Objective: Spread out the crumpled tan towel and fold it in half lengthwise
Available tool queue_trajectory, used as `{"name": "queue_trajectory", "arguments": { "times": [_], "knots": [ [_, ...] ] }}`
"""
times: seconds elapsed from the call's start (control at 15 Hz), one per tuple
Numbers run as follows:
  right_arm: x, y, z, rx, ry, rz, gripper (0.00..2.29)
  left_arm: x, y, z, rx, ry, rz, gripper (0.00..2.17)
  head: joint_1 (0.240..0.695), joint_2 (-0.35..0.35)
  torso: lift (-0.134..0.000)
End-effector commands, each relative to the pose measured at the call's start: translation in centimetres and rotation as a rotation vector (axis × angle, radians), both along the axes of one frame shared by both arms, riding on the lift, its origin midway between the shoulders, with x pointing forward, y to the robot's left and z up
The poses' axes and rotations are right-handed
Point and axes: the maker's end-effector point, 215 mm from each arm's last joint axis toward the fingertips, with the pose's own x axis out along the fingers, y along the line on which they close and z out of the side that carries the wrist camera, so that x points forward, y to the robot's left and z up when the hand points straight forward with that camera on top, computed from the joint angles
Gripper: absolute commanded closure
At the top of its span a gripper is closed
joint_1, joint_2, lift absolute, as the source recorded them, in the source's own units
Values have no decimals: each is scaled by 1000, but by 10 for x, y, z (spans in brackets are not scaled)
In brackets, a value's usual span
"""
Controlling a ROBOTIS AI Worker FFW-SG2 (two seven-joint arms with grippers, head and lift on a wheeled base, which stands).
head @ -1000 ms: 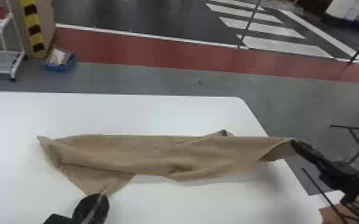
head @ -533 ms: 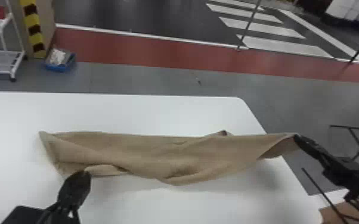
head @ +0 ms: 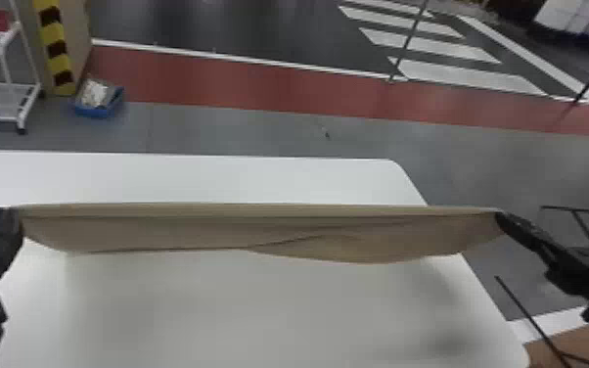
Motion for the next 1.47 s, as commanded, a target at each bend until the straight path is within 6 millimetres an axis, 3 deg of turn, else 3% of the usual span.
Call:
{"name": "queue_trajectory", "arguments": {
  "times": [0.0, 0.2, 0.27, 0.4, 0.53, 0.73, 0.93, 1.07, 1.2, 1.33, 1.4],
  "knots": [
    [3, 9, -6, 11, 6, 13, 1744, 1, 6, 1, -4, 0, 9, 1740, 695, -350, -125],
    [3, 21, 1, 14, 6, 33, 1747, 0, 5, 5, -10, -6, 10, 1740, 695, -350, -125],
    [2, 29, 12, 24, -8, 51, 1747, -4, 7, 12, -10, -16, 14, 1740, 695, -350, -125],
    [1, 44, 28, 96, -6, 59, 1747, -6, 8, 37, -28, -50, -1, 1740, 695, -350, -125],
    [2, 43, 52, 247, -42, 18, 1747, -7, 8, 60, -50, -87, -18, 1740, 695, -350, -125],
    [13, 47, 86, 257, -144, 26, 1747, 1, 22, 95, -61, -150, -9, 1740, 695, -350, -125],
    [19, 38, 117, 307, -244, 13, 1747, 1, 38, 124, -93, -203, 10, 1740, 647, -350, -125],
    [29, 30, 115, 327, -245, -3, 1747, 3, 44, 134, -102, -217, 16, 1740, 597, -350, -125],
    [47, 45, 92, 360, -203, 22, 1747, 15, 42, 138, -113, -220, 11, 1740, 583, -350, -125],
    [71, 60, 84, 335, -186, 37, 1747, 41, 47, 126, -112, -188, 21, 1740, 578, -344, -125],
    [83, 64, 90, 317, -192, 43, 1747, 55, 48, 122, -115, -179, 24, 1740, 579, -320, -125]
  ]
}}
